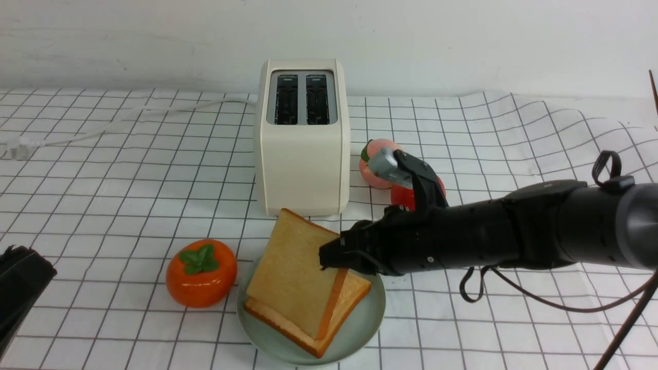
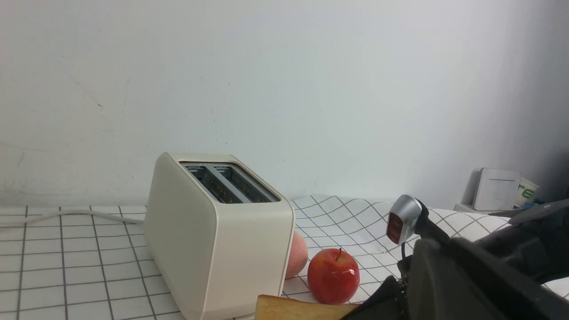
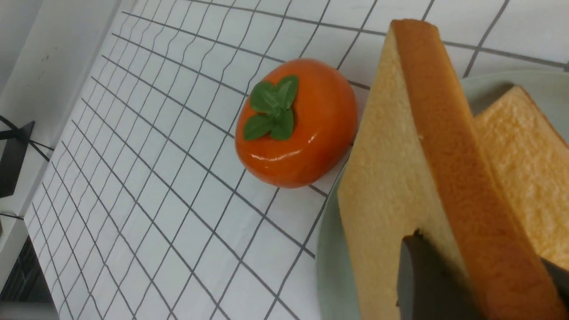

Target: Take toasted bread from bread machine on white checkered table place on plate.

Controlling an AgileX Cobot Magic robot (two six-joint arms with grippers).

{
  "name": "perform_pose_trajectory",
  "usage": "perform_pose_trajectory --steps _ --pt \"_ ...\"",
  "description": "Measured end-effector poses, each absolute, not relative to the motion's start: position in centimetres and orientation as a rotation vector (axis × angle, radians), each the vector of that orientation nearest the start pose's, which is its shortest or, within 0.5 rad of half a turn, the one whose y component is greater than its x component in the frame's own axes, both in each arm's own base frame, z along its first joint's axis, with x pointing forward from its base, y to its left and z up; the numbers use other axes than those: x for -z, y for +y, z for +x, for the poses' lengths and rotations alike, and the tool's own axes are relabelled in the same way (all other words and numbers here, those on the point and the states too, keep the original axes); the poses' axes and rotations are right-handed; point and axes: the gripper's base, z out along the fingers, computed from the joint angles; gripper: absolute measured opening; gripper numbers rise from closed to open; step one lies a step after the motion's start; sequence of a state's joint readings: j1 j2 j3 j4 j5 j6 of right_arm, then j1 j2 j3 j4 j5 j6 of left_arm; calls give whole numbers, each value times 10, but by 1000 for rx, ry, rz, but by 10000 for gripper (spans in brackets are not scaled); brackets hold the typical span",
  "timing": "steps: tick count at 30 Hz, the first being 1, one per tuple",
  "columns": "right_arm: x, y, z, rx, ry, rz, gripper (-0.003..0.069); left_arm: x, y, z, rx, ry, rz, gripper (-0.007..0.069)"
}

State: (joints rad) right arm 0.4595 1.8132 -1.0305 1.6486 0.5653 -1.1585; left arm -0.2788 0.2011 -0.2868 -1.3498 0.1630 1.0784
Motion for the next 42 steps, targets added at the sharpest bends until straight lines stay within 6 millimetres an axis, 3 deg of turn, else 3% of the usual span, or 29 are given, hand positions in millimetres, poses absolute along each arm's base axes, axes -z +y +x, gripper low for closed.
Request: perform_pose_trajectory --steps 2,3,4,5,10,22,27,28,31,36,37,40,42 --pt "-197 209 313 -1125 2333 -296 239 -294 -31 57 562 1453 140 18" --pt "-197 209 312 -1114 2336 -311 317 -294 -31 57 562 1453 140 18" --pt "-197 209 312 -1112 2336 -314 335 -294 -31 57 562 1453 140 18" --pt "-196 208 312 -1101 2338 -336 403 -294 -31 57 562 1453 140 20" --pt "-193 200 315 -1037 2361 -359 533 -294 -31 57 562 1453 140 22" --pt "-190 152 333 -935 2427 -282 568 -294 -31 57 562 1453 140 29" --pt "-220 139 323 -870 2409 -330 496 -294 -31 57 562 1453 140 29" --pt "-240 135 313 -834 2393 -364 424 -294 -31 57 562 1453 140 29" --pt "-276 125 290 -756 2377 -415 278 -294 -31 57 562 1453 140 29" --pt "-323 99 236 -584 2450 -434 31 -295 -31 57 583 1453 124 20" --pt "-323 98 233 -579 2462 -435 18 -295 -31 57 584 1453 123 15" --pt "-341 77 195 -448 2517 -347 -14 -295 -31 57 581 1452 125 -13" --pt "-342 72 186 -414 2523 -324 -13 -295 -31 57 578 1451 128 -13"
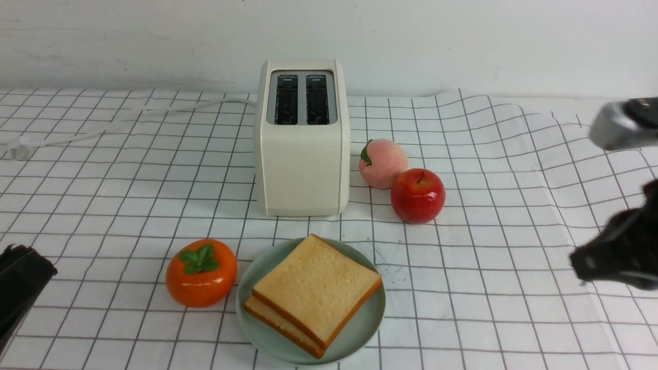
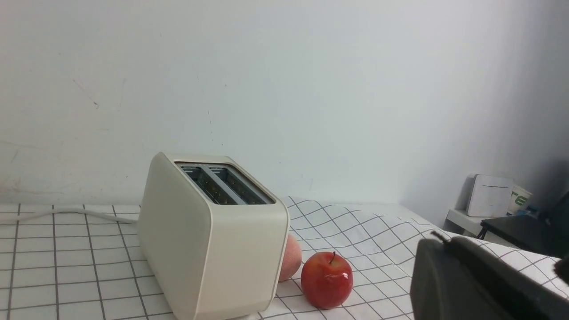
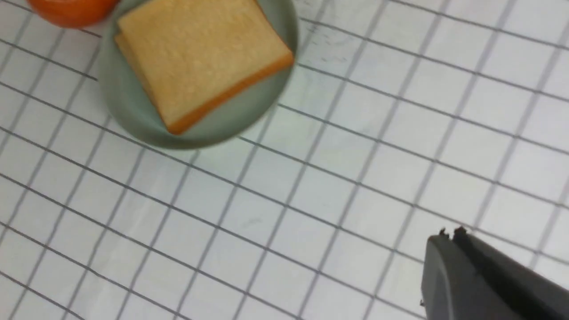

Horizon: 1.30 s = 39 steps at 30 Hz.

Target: Take toasted bread from bread machine on white checkered table place on plate.

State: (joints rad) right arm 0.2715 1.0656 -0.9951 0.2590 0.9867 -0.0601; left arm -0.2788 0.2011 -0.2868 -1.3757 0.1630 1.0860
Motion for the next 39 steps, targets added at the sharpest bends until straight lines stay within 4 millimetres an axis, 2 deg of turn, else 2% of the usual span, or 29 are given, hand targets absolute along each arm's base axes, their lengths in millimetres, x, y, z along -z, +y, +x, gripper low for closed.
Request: perform_pose_trajectory --steps 1,6,8,9,12,17,32,35,37,38,39 --pt "-348 63 167 -373 2508 -291 -8 -295 -32 57 579 1452 132 -13" --pt "-350 46 117 -353 2439 -239 -3 -294 -34 56 592 1458 161 -13" --pt "-346 41 99 -359 2414 -234 -3 -294 -35 55 596 1459 166 -13" --pt "-346 41 99 -359 2415 -235 -3 -294 -34 55 595 1459 167 -13" --pt "-332 36 81 -366 2409 -231 -1 -294 -35 55 597 1459 169 -13" --pt "-320 34 73 -365 2427 -232 2 -294 -35 55 597 1459 169 -13" --pt "-320 33 70 -358 2411 -233 14 -294 -35 55 598 1459 170 -13" --pt "-320 29 69 -338 2339 -193 9 -294 -35 55 598 1459 170 -13" --pt "-312 24 71 -316 2165 -99 -9 -294 -35 55 598 1459 170 -13" --pt "-310 23 70 -313 2168 -94 -9 -294 -35 55 598 1459 170 -13" --pt "-293 19 69 -279 2060 -46 -18 -294 -35 55 598 1459 171 -13"
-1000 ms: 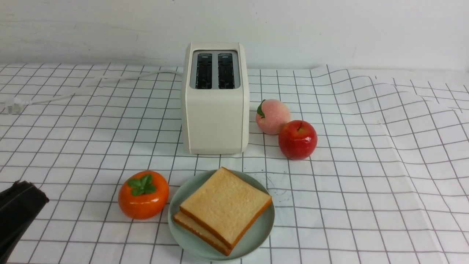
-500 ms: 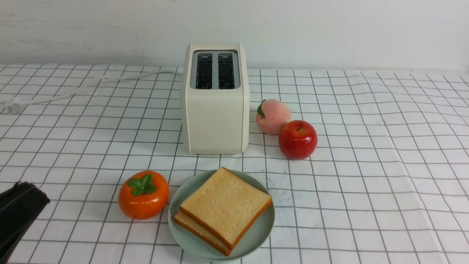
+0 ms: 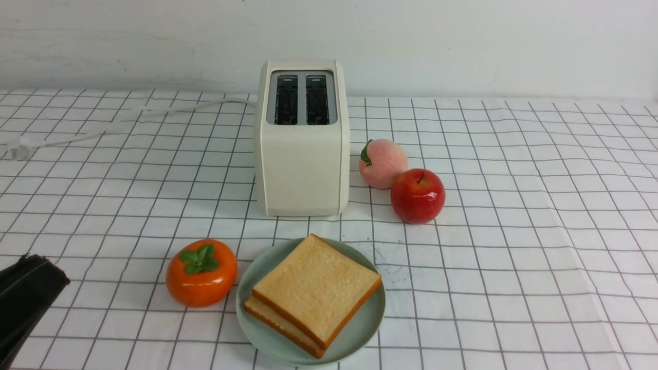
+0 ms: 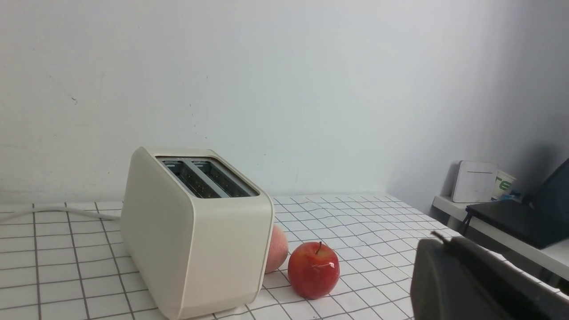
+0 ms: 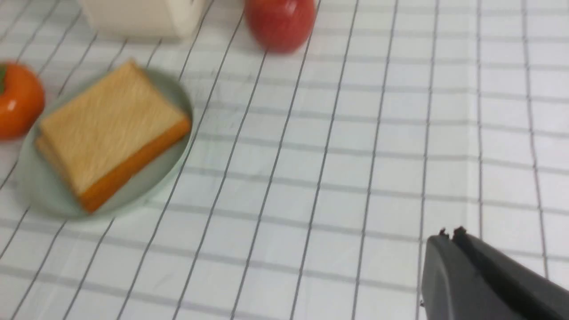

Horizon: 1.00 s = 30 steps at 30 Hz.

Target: Take toasted bread from bread machine on white checkered table place on plate.

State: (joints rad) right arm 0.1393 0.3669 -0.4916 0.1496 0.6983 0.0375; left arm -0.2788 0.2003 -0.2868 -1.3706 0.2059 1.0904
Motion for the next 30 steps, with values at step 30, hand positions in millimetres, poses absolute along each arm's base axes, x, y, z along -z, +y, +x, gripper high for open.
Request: perform_pose_trajectory --steps 30 --pt "-173 0 52 -53 1870 99 -15 -294 -35 55 596 1457 168 -11"
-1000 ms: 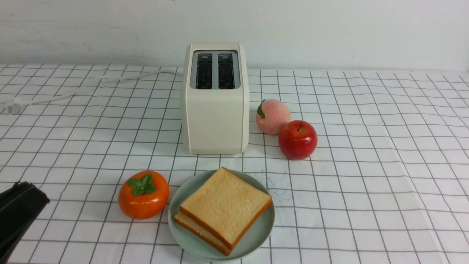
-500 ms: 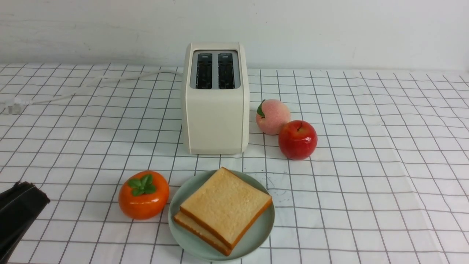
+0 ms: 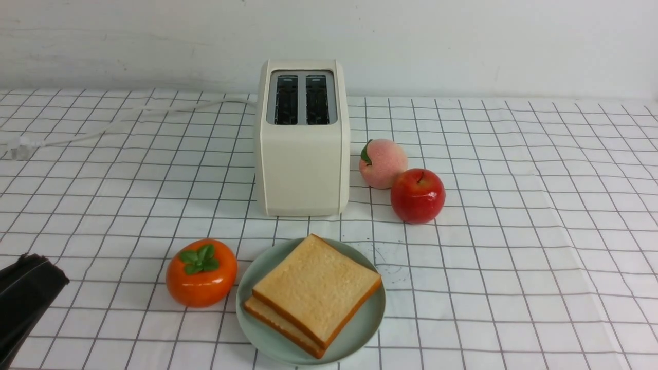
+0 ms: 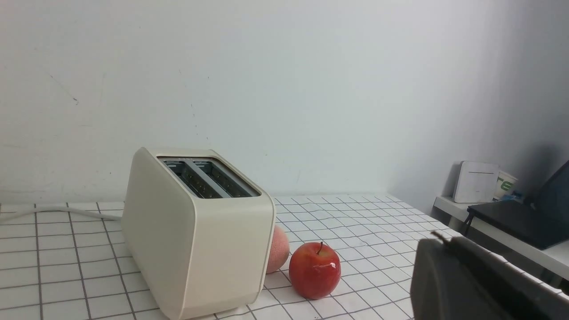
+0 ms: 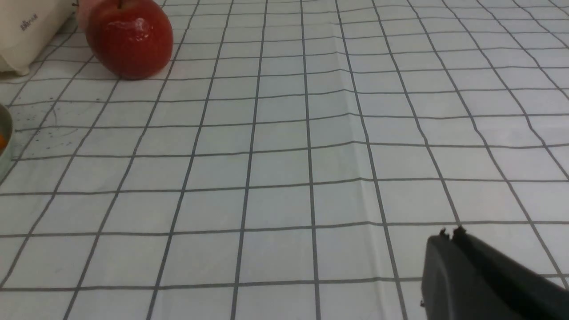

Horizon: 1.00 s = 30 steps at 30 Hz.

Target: Take toasted bread from bread machine on white checkered table place on plate.

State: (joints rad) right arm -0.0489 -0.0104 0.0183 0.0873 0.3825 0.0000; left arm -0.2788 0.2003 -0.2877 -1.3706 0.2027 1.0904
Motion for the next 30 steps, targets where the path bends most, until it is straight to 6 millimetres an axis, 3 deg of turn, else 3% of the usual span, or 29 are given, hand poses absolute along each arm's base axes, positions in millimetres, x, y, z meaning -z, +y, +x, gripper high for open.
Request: perform_pose_trajectory --steps 22,30 --pt "-173 0 52 -52 1870 99 1 -294 -35 55 595 1458 169 -3" --pt "-173 0 52 -52 1870 99 6 -285 -31 58 449 1538 227 -13"
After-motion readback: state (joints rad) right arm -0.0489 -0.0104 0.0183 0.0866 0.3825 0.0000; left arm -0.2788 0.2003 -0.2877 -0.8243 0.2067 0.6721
